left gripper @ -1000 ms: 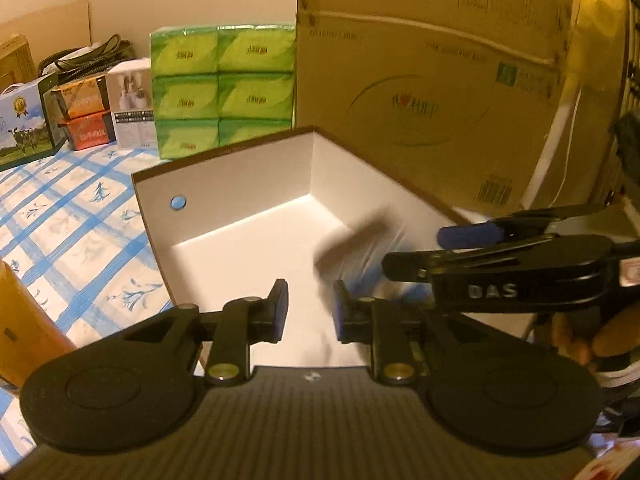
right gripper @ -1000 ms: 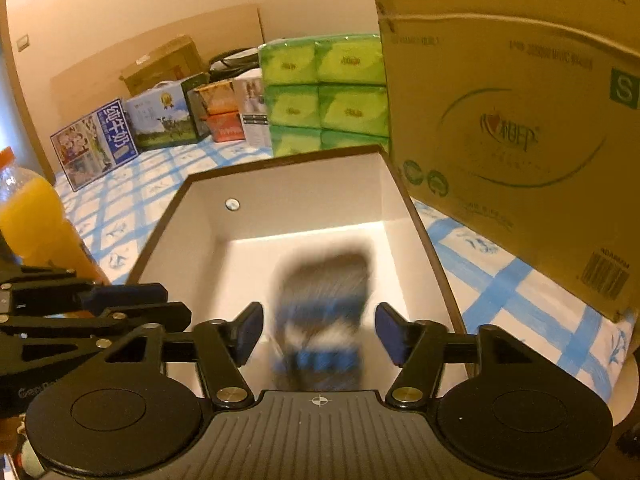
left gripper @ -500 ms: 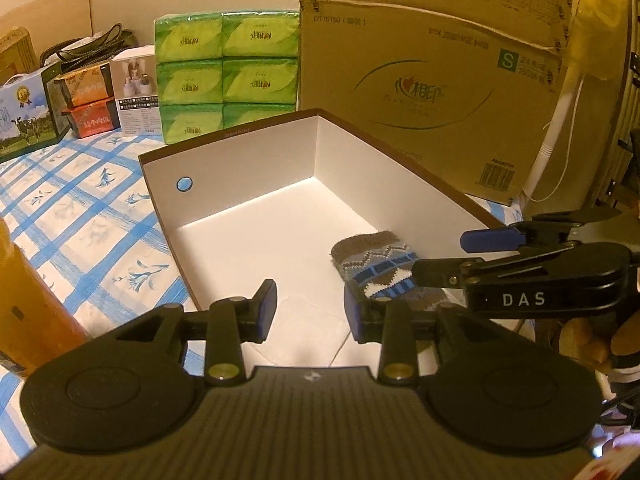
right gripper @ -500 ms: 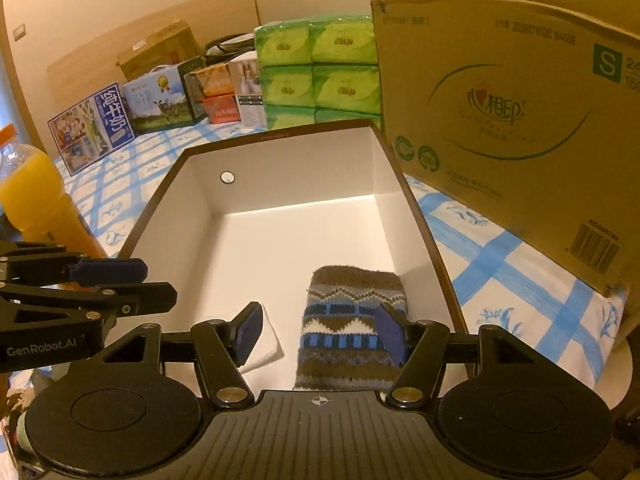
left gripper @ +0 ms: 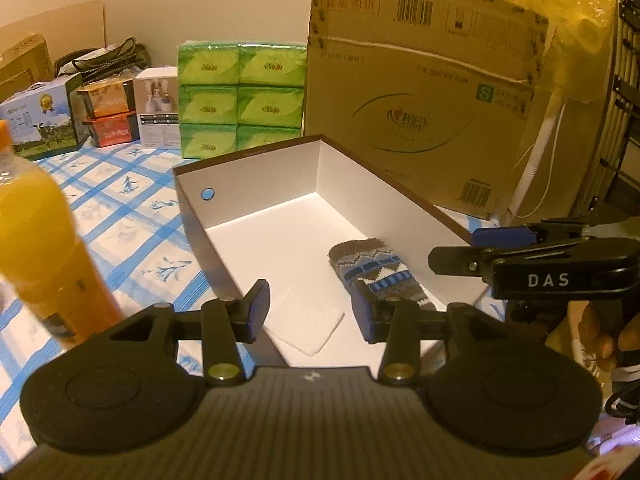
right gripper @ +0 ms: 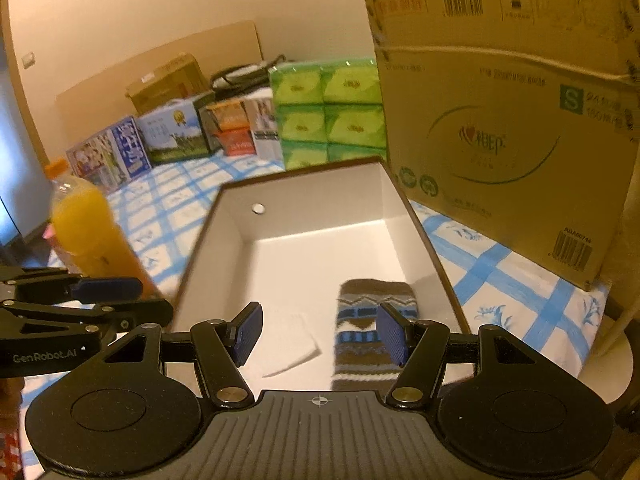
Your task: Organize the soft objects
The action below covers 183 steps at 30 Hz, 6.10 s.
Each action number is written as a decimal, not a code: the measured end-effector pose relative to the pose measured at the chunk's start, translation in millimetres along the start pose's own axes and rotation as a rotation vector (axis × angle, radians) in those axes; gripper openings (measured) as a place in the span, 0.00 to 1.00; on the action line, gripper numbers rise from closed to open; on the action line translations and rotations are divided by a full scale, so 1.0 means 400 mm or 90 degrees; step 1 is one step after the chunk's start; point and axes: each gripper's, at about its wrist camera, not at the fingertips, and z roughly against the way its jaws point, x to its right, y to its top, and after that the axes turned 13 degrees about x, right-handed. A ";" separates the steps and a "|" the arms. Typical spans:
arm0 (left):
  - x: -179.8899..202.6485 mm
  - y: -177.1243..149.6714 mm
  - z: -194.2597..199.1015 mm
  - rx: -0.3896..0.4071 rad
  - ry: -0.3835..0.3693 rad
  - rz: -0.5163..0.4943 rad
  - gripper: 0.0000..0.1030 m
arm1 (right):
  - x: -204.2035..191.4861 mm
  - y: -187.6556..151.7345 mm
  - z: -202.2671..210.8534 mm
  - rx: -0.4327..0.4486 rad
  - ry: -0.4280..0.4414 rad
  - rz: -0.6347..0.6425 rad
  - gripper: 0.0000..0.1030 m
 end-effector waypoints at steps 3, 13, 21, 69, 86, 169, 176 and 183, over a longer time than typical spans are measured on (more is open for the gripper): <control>-0.006 -0.002 0.056 0.004 0.002 0.006 0.41 | -0.034 0.003 0.047 0.011 0.009 -0.003 0.61; -0.087 -0.044 0.300 0.024 0.035 0.039 0.47 | -0.167 -0.034 0.197 0.045 0.040 -0.018 0.70; -0.174 -0.122 0.490 0.039 0.119 0.052 0.47 | -0.276 -0.113 0.286 0.049 0.072 -0.030 0.71; -0.230 -0.515 0.495 -0.134 0.220 0.159 0.50 | -0.588 -0.556 0.160 -0.037 0.107 0.302 0.53; -0.238 -0.535 0.435 -0.143 0.220 0.214 0.53 | -0.503 -0.514 0.128 -0.007 0.094 0.134 0.01; -0.082 -0.118 0.296 0.064 0.065 0.073 0.03 | -0.245 -0.149 0.228 0.161 0.035 0.019 0.00; -0.033 0.000 0.110 0.078 0.035 0.030 0.03 | -0.142 -0.037 0.123 0.171 0.023 0.022 0.00; -0.032 0.065 -0.085 0.041 0.023 0.025 0.03 | -0.065 0.035 -0.044 0.129 0.026 0.039 0.00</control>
